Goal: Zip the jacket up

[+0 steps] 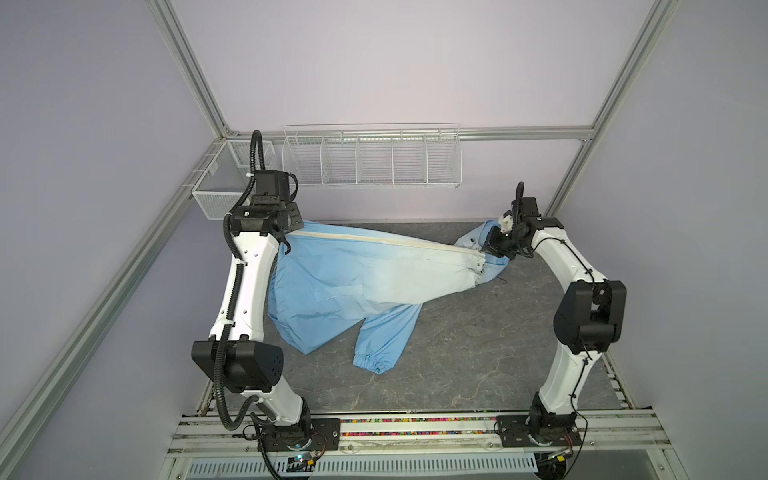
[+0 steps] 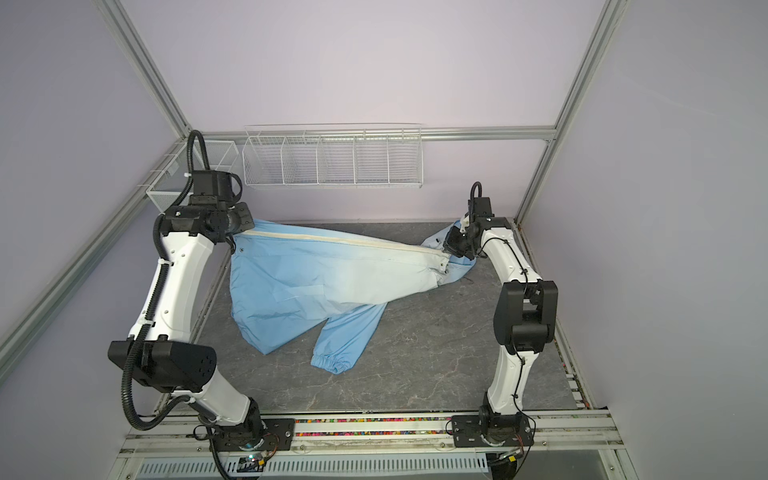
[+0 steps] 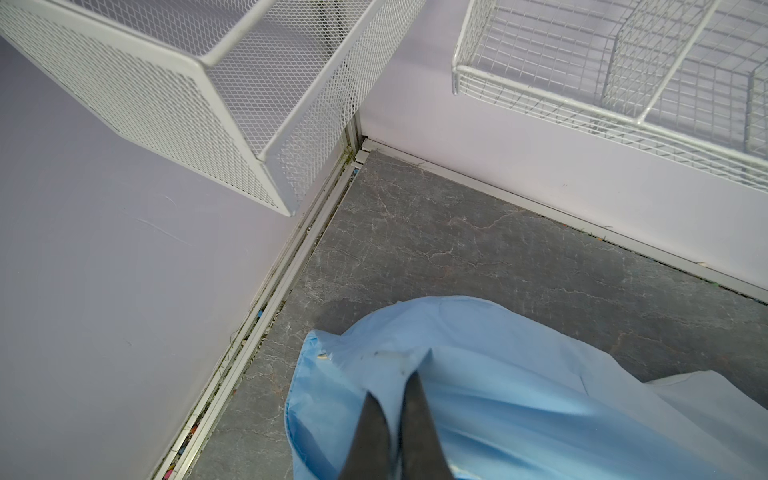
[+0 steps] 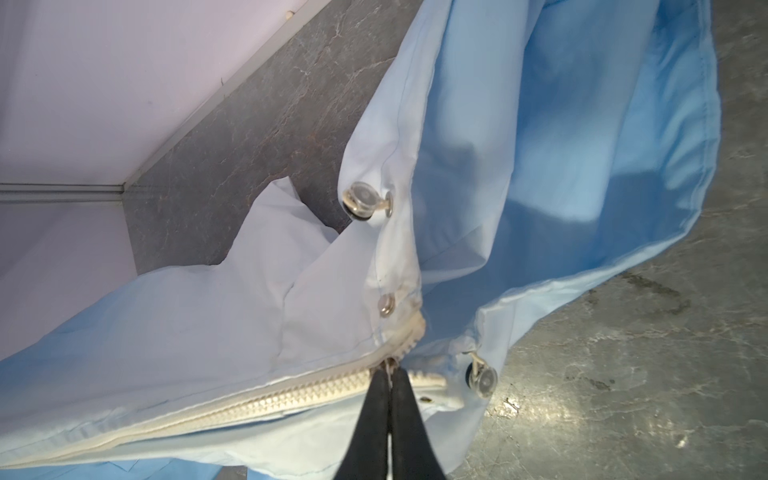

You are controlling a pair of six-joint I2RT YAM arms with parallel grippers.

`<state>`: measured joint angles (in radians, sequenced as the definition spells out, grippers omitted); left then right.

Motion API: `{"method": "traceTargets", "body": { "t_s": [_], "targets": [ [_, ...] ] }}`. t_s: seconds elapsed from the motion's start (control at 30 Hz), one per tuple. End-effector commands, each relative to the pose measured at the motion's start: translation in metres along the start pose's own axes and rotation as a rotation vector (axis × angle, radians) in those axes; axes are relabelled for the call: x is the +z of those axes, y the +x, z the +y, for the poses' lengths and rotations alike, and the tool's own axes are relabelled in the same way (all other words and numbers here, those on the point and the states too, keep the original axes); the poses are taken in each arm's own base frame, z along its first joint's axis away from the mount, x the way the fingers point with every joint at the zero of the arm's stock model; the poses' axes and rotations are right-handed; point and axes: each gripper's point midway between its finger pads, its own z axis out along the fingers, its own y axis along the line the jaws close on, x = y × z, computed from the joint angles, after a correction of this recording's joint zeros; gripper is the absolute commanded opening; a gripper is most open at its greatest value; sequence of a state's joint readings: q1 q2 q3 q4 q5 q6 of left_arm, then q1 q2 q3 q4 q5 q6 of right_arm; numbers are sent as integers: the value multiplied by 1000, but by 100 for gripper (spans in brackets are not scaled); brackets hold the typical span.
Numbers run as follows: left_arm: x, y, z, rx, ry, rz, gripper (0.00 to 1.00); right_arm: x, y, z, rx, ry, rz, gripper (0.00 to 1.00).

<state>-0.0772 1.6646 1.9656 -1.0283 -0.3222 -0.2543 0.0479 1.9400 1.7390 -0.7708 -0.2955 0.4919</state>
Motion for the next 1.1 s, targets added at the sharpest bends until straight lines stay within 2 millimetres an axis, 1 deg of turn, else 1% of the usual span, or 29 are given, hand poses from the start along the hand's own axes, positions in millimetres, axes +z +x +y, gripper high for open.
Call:
{"method": "traceTargets", "body": {
  "t_s": [0.0, 0.2, 0.33, 0.4, 0.47, 0.53, 0.63, 0.7, 0.73, 0.8, 0.97, 1.07],
  "targets": [
    [-16, -27, 24, -52, -76, -97, 0, -9, -12, -19, 1, 67, -35, 8],
    [-14, -30, 22, -51, -75, -99, 0, -11, -18, -31, 29, 77, -43, 7],
    [-13, -30, 21, -48, -70, -96, 0, -11, -19, -30, 29, 65, -41, 7],
    [-11, -30, 15, -46, -40, -92, 0, -12, -19, -26, 33, 48, -40, 7],
    [-10, -30, 3, -44, 30, -87, 0, -12, -22, -20, 36, 17, -44, 7],
    [-10, -30, -18, -52, 148, -73, 0, -16, -26, -10, 42, -30, -57, 7],
    [-15, -35, -65, -89, 417, -37, 0, -28, -41, 7, 65, -123, -91, 7],
    [-23, -48, -91, -144, 568, -49, 0, -44, -61, 20, 93, -214, -143, 7],
    [-28, -56, -99, -168, 619, -60, 0, -53, -71, 24, 107, -252, -174, 7],
    [-35, -77, -114, -223, 705, -89, 0, -76, -99, 33, 153, -345, -258, 7],
    [-53, -138, -142, -350, 926, -178, 0, -135, -162, 56, 243, -591, -452, 8],
    [-67, -176, -151, -444, 1080, -247, 0, -172, -189, 74, 227, -687, -542, 7]
  ]
}}
